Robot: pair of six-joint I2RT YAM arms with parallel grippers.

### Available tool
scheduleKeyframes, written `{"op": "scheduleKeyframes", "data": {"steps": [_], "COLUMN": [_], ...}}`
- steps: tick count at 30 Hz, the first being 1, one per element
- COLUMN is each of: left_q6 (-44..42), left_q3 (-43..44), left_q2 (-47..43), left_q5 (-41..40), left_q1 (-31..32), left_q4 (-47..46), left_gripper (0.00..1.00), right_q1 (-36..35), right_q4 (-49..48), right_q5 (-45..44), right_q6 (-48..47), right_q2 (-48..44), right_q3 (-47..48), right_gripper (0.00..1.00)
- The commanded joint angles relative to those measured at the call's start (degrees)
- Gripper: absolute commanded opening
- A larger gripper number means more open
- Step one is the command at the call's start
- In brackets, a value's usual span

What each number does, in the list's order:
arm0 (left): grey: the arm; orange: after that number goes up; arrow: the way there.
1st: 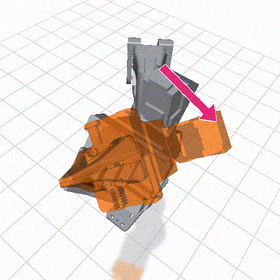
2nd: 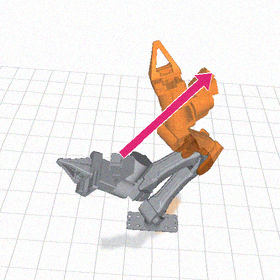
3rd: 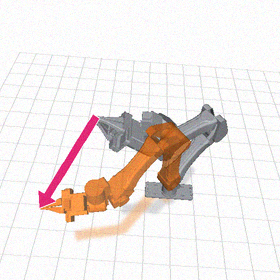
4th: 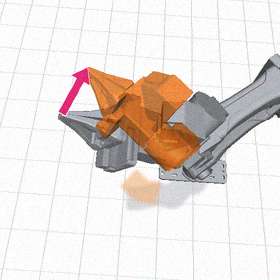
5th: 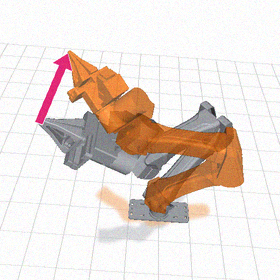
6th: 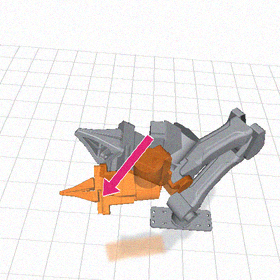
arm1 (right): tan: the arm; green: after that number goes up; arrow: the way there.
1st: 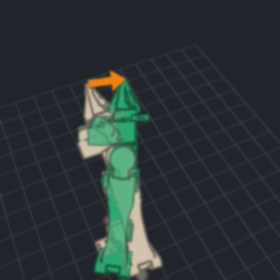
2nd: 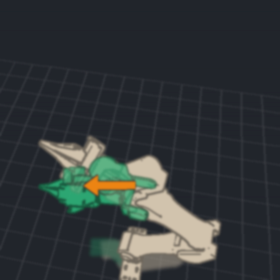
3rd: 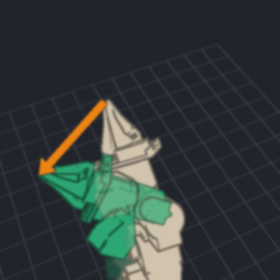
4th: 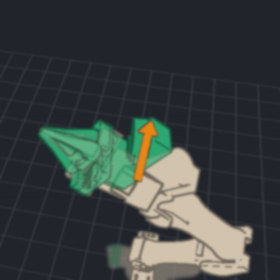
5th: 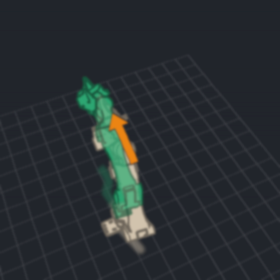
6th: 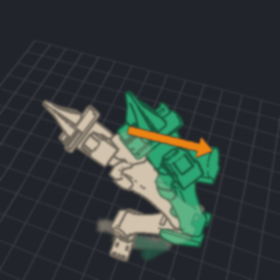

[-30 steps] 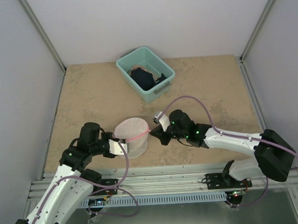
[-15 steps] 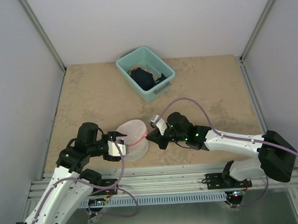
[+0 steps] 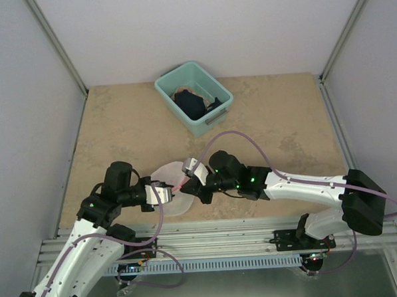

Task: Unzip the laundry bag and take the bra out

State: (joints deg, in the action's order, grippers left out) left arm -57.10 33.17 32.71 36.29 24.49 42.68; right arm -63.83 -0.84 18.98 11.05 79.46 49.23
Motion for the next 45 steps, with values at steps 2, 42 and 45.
{"op": "scheduleKeyframes", "data": {"steps": [2, 42, 45], "left_q6": [-3.5, -17.1, -18.7], "left_q3": [-1.7, -6.9, -7.5], "left_q2": [-0.9, -2.8, -3.1], "left_q5": [-1.3, -3.6, -4.0], "left_q1": [0.3, 0.4, 0.5], "left_q4": [0.0, 6.1, 7.0], "left_gripper": [0.01, 0.0, 0.0], "right_q1": [0.5, 12.2, 12.2], "right_q4": [-1.0, 8.2, 10.8], "right_q5": [-0.5, 2.2, 3.1], "right_q6": [-0.3, 6.9, 6.4], "right_q2": [-0.6, 8.5, 14.3], "right_q3": [-1.4, 9.7, 14.6], "right_gripper": [0.0, 0.86, 0.86]}}
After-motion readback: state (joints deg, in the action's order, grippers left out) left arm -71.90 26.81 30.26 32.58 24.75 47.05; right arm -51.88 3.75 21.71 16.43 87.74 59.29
